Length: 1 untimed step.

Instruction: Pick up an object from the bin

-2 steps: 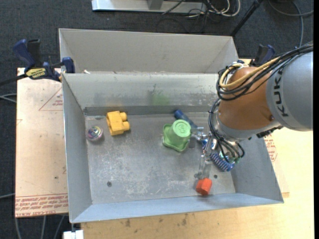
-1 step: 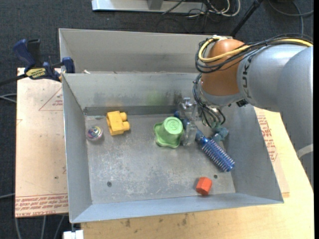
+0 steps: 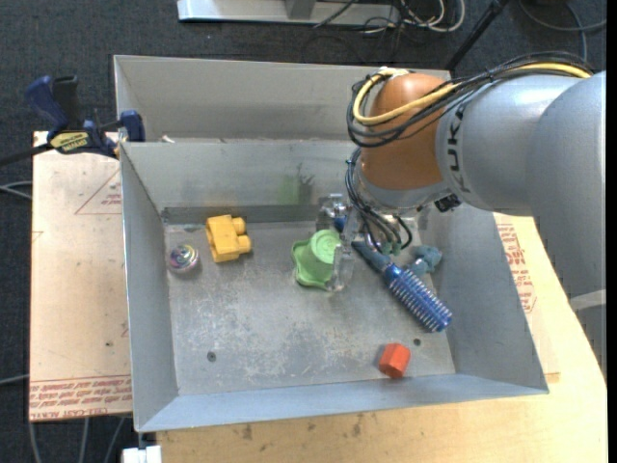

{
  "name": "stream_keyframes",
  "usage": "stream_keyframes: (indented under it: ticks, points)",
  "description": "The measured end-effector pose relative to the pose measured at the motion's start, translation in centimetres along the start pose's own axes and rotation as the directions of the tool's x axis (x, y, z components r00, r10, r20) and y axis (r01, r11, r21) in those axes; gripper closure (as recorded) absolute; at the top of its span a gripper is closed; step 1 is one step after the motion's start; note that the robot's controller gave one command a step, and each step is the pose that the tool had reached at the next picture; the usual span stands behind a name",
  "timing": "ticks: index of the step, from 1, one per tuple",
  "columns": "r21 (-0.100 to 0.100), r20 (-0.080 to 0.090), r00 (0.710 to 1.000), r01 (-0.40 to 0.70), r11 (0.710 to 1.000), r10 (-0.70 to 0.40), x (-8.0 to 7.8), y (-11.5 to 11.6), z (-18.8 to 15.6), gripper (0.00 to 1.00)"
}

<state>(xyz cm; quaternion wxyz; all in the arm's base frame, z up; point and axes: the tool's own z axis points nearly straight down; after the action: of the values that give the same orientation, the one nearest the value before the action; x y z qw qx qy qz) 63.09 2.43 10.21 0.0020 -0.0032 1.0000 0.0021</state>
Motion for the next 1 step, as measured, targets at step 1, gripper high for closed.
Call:
stream_keyframes:
  ticks: [1]
  points:
    - [0.003,-0.002,0.995,-0.099,0.995,0.099,0.53,-0.53,0.24,0.00]
